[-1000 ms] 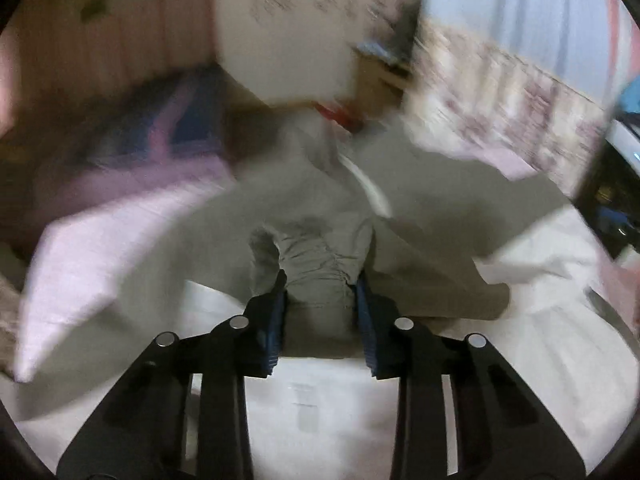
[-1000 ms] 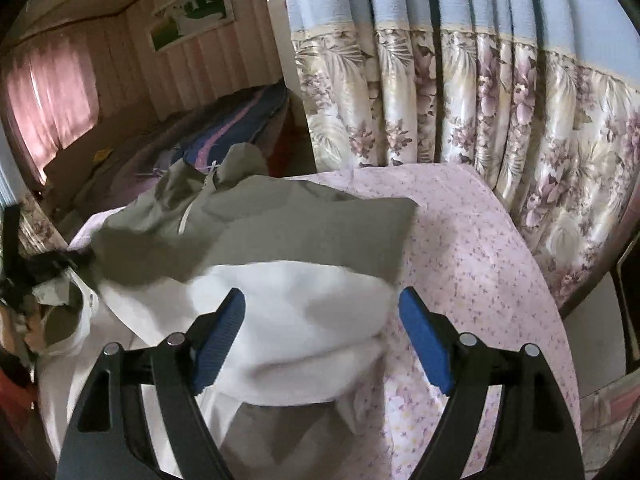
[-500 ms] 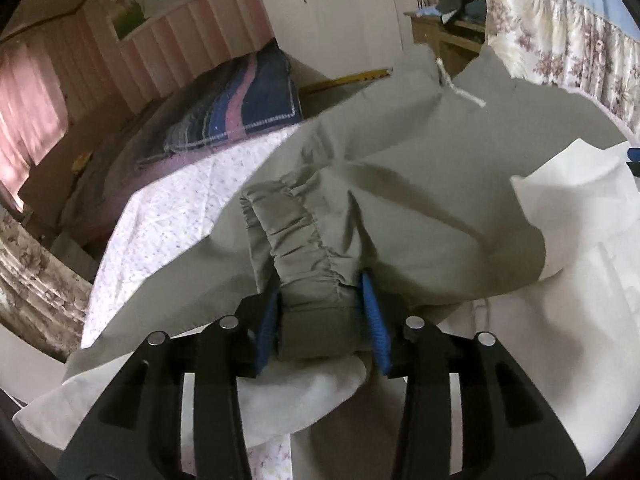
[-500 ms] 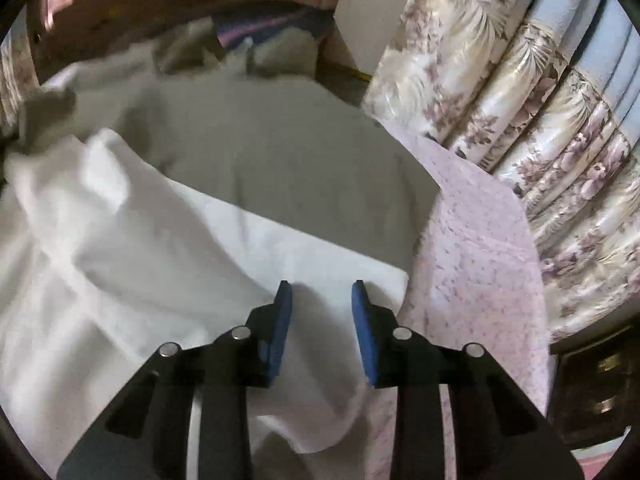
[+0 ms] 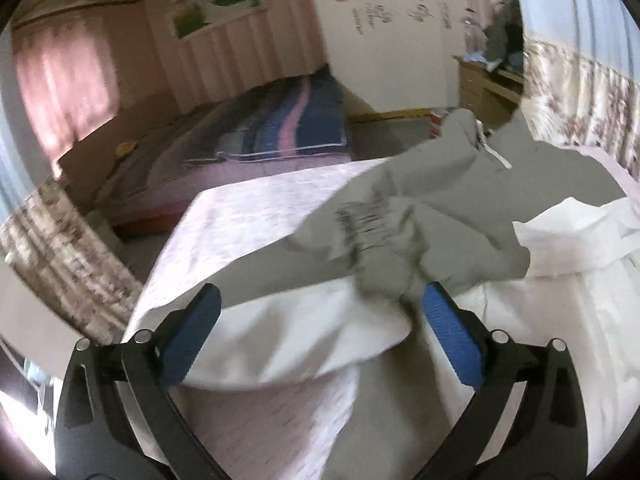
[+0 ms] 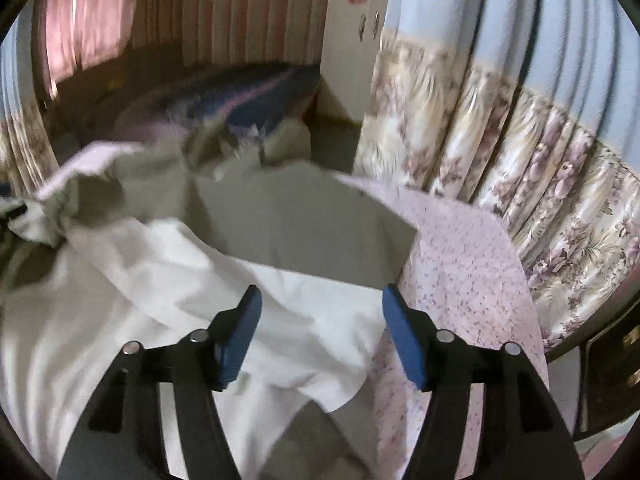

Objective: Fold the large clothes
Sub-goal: 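Grasp the khaki sleeve cuff with the left gripper and lift it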

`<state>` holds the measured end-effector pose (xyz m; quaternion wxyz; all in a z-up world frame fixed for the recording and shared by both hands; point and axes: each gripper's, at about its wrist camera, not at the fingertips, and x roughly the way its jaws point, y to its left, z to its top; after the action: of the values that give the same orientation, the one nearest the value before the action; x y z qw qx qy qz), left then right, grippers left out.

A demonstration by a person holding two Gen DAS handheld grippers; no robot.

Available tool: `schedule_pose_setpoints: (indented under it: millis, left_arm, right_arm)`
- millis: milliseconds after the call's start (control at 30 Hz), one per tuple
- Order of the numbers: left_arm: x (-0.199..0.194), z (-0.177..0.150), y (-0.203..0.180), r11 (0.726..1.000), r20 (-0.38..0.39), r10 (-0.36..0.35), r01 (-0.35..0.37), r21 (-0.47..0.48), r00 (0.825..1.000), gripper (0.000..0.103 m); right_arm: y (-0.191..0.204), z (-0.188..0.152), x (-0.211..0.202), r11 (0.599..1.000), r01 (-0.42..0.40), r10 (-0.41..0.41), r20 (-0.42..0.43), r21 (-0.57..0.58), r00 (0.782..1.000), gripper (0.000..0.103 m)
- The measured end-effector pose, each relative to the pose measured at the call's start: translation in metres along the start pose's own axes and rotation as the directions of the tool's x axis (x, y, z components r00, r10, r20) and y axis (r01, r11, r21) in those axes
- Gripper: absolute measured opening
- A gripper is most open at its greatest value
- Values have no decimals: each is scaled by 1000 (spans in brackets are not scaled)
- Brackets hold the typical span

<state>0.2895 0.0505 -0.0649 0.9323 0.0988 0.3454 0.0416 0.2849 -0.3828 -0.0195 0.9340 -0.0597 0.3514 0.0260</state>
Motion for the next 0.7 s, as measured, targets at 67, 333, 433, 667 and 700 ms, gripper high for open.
schedule_pose_setpoints:
  millis: [67,333,433,667,700]
  left_arm:
    - [-15,-10,15,999,4,28,-28,-22,1000,100]
    - [-60,-99,85,986,-71,136,-142,-84,988,100]
    - [-65,-137,110,977,-126,150,-166,-132,981,100]
    - [-84,-176,170,925,-165,140,-188,-331,976,100]
    - [-90,-181,176,914,-153,129,-177,-365,980,100]
  right_arm:
    - [7,0,-19,1000,-10,11,52,-15,999,84]
    - [10,-5,-37,1000,0,1,93,-12,996,86]
    - [5,-9,-33,999,-16,13,77,36,997,86]
    - [6,-10,-33,999,10,-14,94,40,995,86]
    - [5,-11,-36,999,27,-32,114,46,993,86]
